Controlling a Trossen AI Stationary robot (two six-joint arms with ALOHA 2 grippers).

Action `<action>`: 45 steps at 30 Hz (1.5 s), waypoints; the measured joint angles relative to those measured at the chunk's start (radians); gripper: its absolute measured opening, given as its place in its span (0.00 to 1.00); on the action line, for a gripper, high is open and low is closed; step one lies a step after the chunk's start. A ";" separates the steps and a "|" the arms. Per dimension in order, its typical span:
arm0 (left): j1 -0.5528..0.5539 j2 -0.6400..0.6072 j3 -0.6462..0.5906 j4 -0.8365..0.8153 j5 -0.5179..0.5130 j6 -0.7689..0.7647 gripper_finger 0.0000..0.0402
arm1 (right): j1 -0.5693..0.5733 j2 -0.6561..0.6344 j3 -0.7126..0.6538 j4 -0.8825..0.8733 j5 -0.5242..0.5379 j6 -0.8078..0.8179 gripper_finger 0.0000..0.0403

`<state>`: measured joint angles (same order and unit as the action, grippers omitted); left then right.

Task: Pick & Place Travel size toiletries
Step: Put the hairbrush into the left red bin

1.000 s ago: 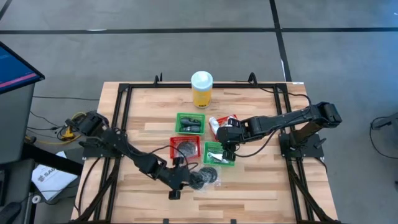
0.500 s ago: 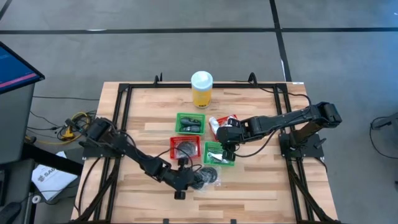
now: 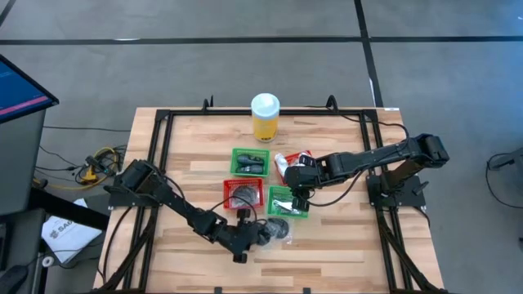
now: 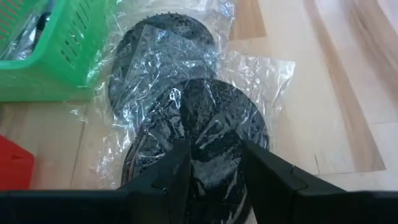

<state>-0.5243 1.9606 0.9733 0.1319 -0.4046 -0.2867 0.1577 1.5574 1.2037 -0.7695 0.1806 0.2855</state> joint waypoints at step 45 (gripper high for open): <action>-0.036 -0.302 -0.005 -0.178 -0.128 -0.020 0.00 | -0.001 0.000 0.000 0.011 0.003 -0.008 0.34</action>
<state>-0.5602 1.6589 0.9688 -0.0463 -0.5331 -0.3063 0.1570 1.5574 1.2037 -0.7582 0.1841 0.2775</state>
